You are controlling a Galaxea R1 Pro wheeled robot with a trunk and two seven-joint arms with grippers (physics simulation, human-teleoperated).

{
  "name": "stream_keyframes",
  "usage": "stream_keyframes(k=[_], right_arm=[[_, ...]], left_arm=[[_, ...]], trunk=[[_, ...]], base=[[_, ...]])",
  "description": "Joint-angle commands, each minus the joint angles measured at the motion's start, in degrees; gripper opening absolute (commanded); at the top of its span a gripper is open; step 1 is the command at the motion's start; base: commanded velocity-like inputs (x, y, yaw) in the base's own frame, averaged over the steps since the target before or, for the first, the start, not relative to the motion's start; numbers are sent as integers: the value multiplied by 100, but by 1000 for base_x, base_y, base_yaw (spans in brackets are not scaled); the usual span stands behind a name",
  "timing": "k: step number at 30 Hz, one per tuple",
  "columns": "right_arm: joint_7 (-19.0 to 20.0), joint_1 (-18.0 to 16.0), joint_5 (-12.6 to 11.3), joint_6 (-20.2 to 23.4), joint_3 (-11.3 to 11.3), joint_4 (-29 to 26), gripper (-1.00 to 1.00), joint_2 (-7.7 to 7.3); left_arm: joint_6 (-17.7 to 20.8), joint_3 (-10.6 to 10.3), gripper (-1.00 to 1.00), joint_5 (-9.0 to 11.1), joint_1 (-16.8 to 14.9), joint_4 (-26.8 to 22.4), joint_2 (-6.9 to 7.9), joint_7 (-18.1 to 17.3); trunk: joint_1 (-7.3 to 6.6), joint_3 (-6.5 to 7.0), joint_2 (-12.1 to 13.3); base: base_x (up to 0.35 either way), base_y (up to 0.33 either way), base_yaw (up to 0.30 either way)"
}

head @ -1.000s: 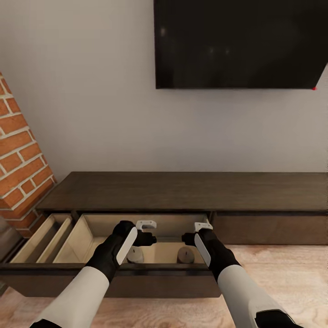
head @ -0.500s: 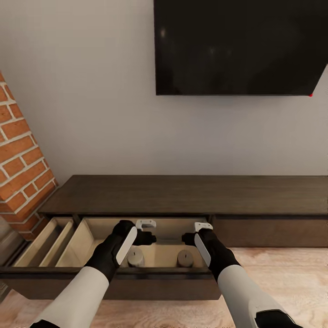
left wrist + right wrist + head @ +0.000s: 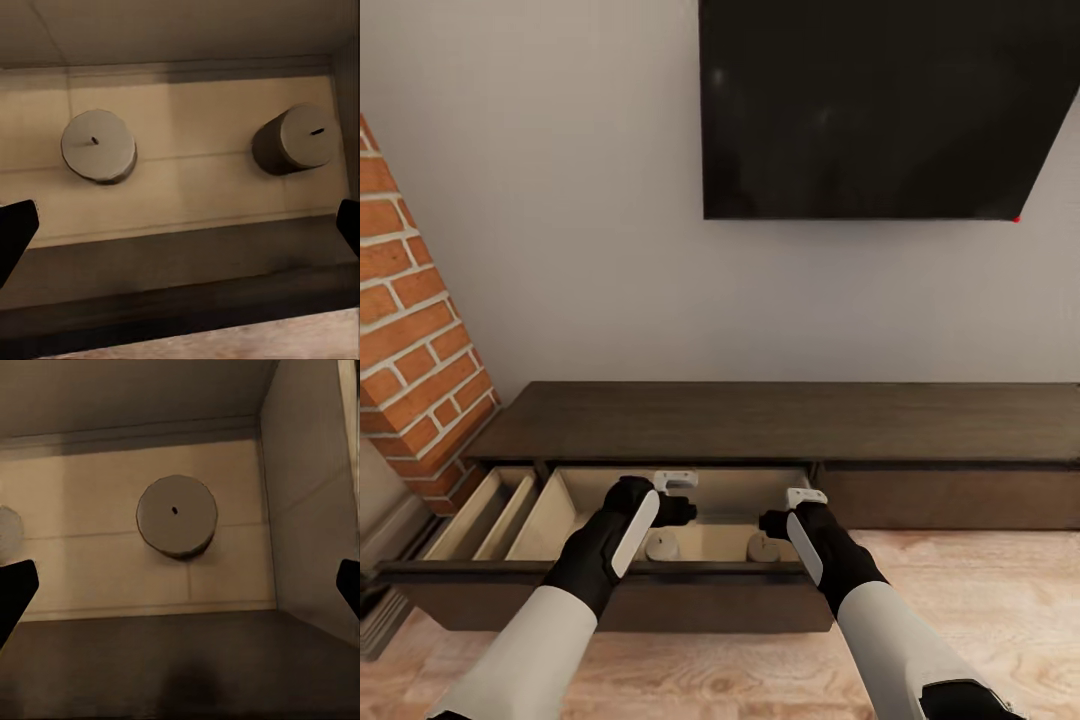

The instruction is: Place each of the two pumpkins and all three candles from the living room inside a cabinet in the living room (use any cabinet), then make sure every cabinet is closed, and position the cauldron so it is next to a table in the living room.

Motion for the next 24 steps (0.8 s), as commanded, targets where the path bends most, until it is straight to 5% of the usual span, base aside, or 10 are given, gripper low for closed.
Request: stream_keyframes(k=[1, 24], right_arm=[[-52, -2, -61, 18, 14, -8, 100, 0], [-53, -2, -61, 8, 9, -3, 100, 0]], left_arm=[[16, -8, 100, 60, -3, -12, 2, 64], [16, -16, 100, 67, -2, -36, 2, 182]], trunk=[[-27, 13, 39], [-532, 426, 962]], base=[[-328, 0, 0], [-311, 0, 0]])
